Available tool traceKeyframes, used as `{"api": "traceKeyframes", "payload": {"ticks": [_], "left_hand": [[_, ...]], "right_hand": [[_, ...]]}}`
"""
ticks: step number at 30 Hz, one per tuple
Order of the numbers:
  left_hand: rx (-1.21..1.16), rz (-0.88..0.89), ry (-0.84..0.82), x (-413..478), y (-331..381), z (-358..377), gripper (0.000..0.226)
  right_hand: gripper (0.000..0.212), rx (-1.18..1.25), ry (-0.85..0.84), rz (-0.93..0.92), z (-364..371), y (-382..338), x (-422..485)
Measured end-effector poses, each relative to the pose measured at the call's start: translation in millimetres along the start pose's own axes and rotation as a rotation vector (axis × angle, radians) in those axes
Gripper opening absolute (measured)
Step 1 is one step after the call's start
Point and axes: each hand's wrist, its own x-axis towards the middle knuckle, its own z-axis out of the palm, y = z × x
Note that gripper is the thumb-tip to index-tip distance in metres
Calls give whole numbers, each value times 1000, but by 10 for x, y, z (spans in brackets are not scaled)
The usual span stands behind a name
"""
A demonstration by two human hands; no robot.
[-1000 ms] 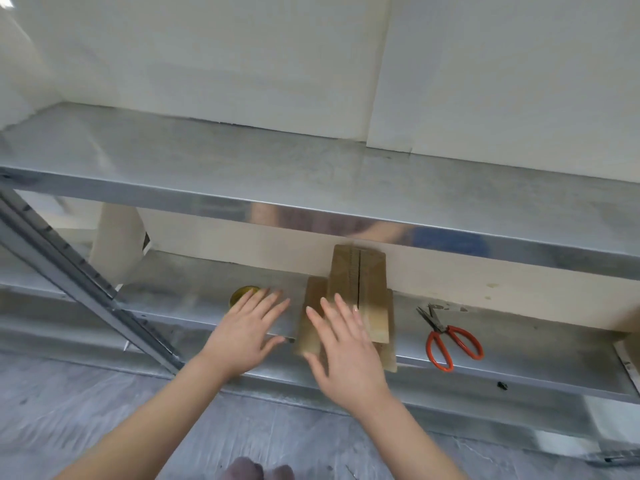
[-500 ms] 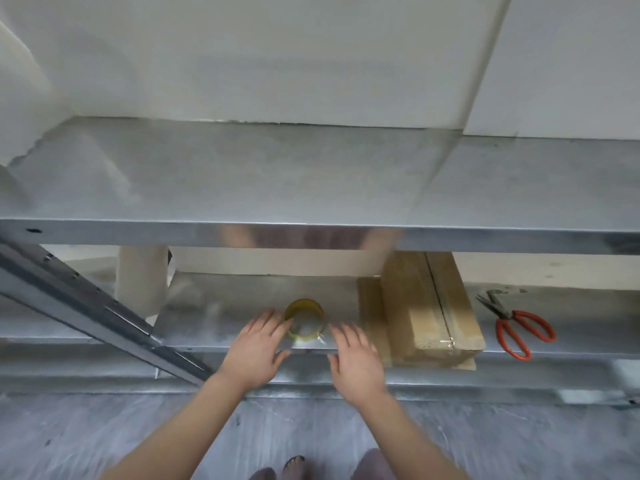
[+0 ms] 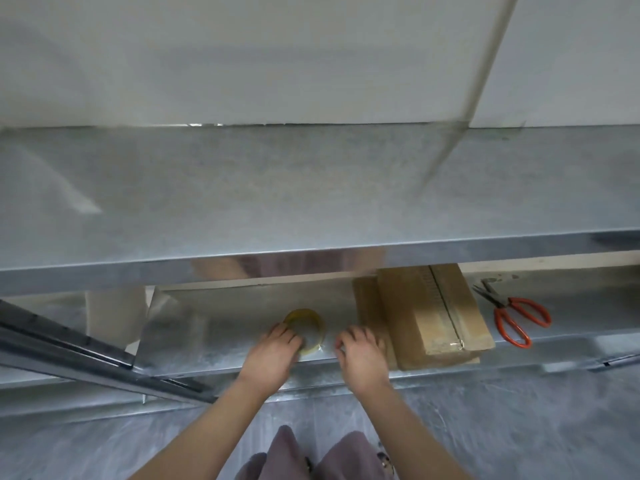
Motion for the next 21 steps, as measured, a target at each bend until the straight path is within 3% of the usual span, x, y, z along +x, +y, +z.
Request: {"api": "traceKeyframes", "payload": {"ticks": [6,12,21], "left_hand": [[37,57,5,-56,-49,-95,29],[-116,-2,108,-252,0,-422,12],[-345,-49,157,-495,811,-932,31]], "right_hand": [[20,34,-13,-59,-90,41,1],[10,185,120,-223,-327,10,-258],[7,461,123,-198,-970,518,-822]]}}
